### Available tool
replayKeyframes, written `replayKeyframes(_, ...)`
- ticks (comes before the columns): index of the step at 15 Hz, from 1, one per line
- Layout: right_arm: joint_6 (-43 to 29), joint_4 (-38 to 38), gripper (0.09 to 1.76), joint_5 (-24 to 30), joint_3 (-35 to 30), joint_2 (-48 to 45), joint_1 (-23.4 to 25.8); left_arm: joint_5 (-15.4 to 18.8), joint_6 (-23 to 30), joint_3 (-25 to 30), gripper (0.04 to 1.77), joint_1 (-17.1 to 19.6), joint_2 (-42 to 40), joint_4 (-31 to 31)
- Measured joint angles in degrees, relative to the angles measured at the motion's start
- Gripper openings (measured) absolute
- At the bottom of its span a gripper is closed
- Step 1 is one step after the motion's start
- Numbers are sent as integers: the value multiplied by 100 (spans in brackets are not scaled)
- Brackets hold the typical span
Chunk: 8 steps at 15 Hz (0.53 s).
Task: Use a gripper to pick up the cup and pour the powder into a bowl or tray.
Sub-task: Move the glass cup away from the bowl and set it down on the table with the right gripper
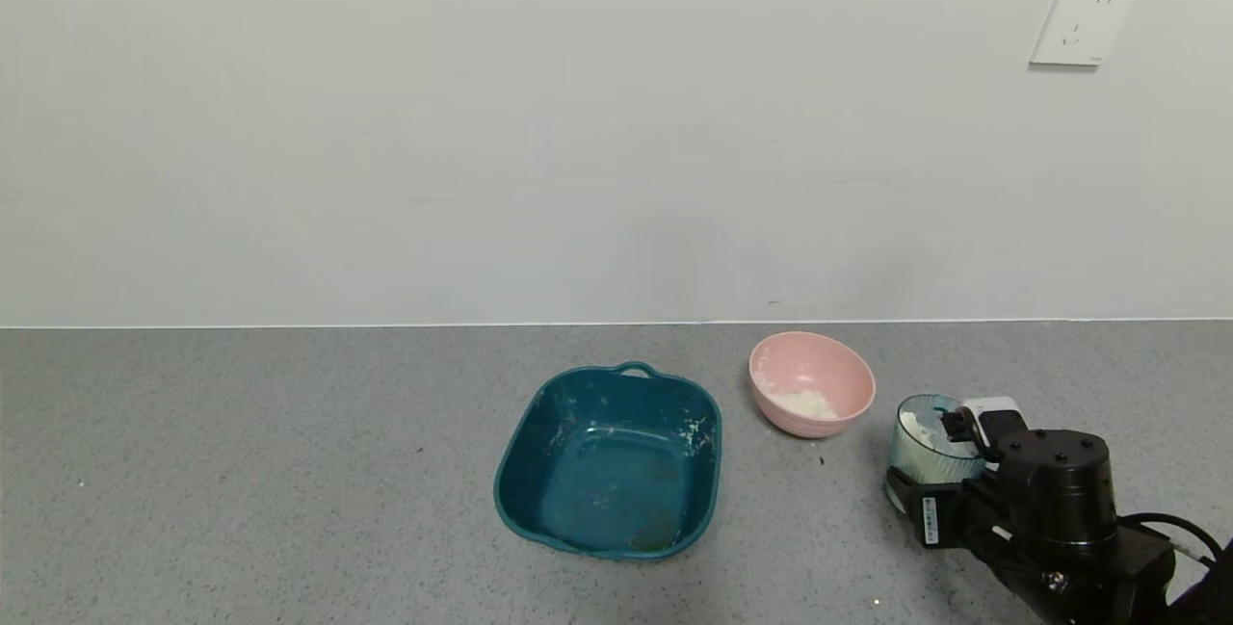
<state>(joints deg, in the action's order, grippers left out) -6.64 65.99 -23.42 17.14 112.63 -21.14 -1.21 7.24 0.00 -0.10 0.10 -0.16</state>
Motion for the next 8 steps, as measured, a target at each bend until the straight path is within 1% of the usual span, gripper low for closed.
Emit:
replayKeyframes(3,9,0,132,0,0,0,-2,0,0,0,172,0,0,0)
replayKeyframes(5,20,2,142,-9,-2,-1,-11,2,0,0,172,0,0,0)
replayKeyframes(8,20,16,151,-17,0,-1,-38,0,0,0,172,0,0,0)
